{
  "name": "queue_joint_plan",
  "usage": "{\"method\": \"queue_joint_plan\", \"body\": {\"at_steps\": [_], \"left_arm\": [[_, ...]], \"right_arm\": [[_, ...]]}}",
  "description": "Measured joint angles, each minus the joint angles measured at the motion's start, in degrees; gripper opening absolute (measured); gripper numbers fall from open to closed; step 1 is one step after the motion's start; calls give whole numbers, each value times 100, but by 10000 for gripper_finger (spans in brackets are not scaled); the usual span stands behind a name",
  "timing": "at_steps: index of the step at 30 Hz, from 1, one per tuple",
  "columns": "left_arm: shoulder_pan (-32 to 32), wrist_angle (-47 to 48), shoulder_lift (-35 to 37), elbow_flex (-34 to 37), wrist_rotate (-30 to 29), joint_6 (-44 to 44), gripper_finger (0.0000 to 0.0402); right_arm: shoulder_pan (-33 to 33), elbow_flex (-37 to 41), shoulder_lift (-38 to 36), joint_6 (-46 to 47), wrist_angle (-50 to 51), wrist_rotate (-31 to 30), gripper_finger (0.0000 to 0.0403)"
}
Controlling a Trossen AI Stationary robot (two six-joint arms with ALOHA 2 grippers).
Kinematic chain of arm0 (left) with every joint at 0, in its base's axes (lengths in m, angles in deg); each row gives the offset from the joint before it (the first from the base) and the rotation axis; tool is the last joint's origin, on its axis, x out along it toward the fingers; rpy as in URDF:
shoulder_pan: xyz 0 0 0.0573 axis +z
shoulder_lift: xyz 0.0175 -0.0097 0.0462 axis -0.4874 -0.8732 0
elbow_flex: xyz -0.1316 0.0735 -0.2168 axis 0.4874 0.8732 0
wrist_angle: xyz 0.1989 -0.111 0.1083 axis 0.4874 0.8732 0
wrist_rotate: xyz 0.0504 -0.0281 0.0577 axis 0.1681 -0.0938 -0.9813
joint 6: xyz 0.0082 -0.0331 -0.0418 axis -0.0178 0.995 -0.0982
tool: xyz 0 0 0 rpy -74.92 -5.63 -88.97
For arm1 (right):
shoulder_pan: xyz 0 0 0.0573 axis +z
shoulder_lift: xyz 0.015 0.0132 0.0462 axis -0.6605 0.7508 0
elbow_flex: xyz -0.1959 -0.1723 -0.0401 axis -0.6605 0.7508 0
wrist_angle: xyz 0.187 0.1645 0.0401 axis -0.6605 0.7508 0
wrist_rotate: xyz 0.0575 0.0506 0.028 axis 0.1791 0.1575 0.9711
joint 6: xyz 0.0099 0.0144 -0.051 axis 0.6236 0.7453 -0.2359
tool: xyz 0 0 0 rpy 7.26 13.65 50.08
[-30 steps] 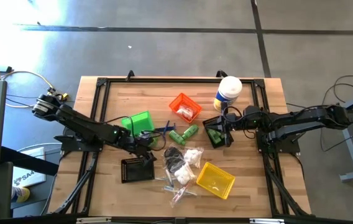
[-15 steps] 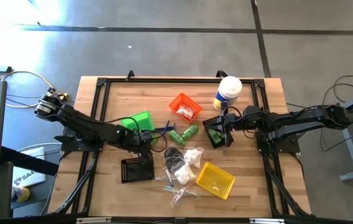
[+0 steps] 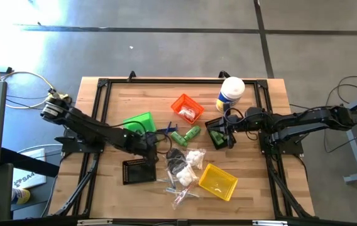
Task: Pick & Place Travel size toiletries
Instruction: Put the green shampoo into the top black bin
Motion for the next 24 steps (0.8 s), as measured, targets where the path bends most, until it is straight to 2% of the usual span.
{"method": "queue_joint_plan", "body": {"at_steps": [9,17,24], "left_arm": [[2,39,-672,-6,-103,272,273],[4,160,-768,-5,-466,407,273],[5,63,-768,-2,-362,68,273]], "right_arm": [[0,0,0,0,13,0,2],[-2,0,0,2,9,0,2],[-2,0,0,2,9,0,2]]}}
